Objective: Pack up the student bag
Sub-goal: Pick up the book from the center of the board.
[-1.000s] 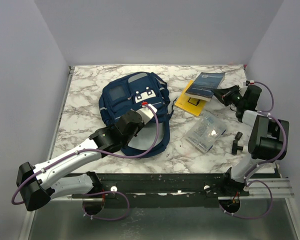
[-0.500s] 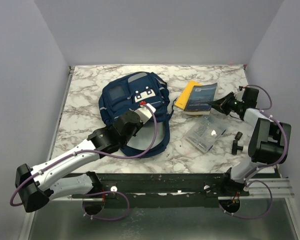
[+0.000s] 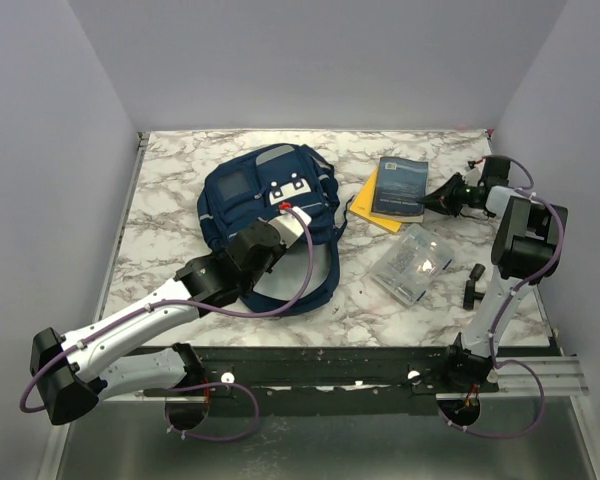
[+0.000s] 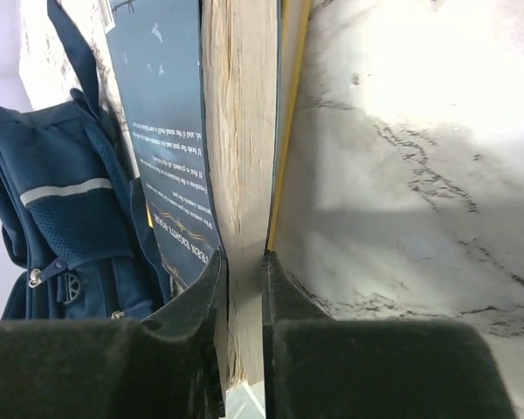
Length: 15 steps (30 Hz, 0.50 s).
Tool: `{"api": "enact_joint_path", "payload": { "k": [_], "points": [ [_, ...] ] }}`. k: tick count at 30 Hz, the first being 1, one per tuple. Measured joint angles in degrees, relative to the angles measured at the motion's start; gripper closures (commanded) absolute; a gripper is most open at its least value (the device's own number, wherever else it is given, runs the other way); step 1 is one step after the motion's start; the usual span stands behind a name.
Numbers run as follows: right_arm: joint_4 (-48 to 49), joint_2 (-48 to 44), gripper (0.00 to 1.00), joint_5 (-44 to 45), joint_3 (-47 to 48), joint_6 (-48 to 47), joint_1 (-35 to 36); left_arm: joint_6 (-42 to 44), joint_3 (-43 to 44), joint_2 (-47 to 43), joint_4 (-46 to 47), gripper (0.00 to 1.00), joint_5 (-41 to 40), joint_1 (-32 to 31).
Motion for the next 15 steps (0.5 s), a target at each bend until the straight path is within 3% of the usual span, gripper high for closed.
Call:
{"api": "enact_joint_path", "payload": {
  "k": [9,15],
  "points": [
    [5.0,1.8,0.43,-0.7,-3.3,1.8,-1.6,-0.1,0.0,0.6,0.0,1.0,0.1,0.0],
    [11.9,1.8,0.35,-3.8,-6.3,4.8,-1.8,-0.1,0.0,0.8,0.0,1.0,0.1,0.0]
  ]
}}
